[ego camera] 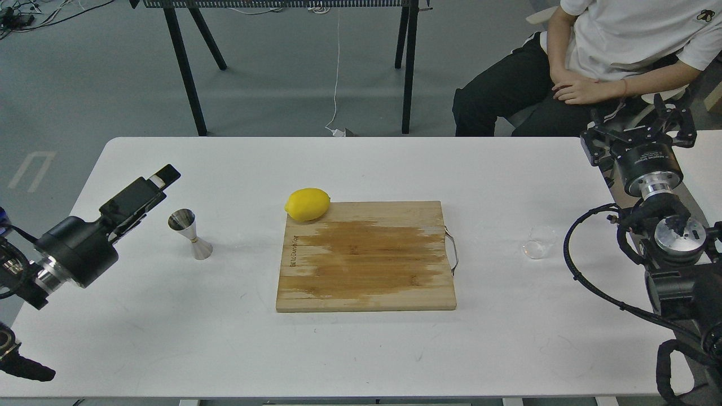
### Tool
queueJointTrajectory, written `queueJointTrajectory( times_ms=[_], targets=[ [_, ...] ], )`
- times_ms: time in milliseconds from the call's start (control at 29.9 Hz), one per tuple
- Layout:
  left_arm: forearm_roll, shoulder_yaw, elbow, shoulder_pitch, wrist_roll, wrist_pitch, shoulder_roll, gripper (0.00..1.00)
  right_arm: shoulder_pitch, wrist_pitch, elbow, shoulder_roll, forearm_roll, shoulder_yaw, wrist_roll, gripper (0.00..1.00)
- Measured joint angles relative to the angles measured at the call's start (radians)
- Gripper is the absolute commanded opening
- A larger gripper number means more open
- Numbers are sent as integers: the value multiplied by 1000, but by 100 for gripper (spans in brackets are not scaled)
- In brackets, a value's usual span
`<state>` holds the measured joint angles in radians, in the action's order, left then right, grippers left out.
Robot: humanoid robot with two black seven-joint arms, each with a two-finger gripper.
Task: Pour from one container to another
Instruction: 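Close the left gripper around the metal jigger, then lift the jigger with the left gripper and carry it over the board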
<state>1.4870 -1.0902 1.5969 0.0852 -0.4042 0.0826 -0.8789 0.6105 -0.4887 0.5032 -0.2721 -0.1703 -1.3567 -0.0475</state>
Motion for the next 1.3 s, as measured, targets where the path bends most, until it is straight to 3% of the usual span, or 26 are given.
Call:
queueJointTrajectory(
  times_ms=[234, 368, 569, 769, 970, 1305],
  targets=[
    [476, 120, -237, -2, -23, 234, 47, 87, -11, 0, -3, -16, 1, 1, 0, 100],
    [661, 180, -436, -80, -23, 321, 134, 85, -19, 0, -3, -19, 2, 1, 0, 100],
    [694, 272, -712, -207, -23, 376, 263, 81, -23, 0, -3, -20, 2, 7, 0, 100],
    [694, 332, -883, -314, -23, 405, 367, 80, -23, 0, 0, -20, 2, 46, 0, 100],
    [648, 335, -984, -385, -25, 406, 445, 75, -23, 0, 3, -29, 2, 50, 0, 100],
    [639, 336, -1069, -436, -27, 404, 496, 49, -33, 0, 26, -42, 2, 51, 0, 100]
  ],
)
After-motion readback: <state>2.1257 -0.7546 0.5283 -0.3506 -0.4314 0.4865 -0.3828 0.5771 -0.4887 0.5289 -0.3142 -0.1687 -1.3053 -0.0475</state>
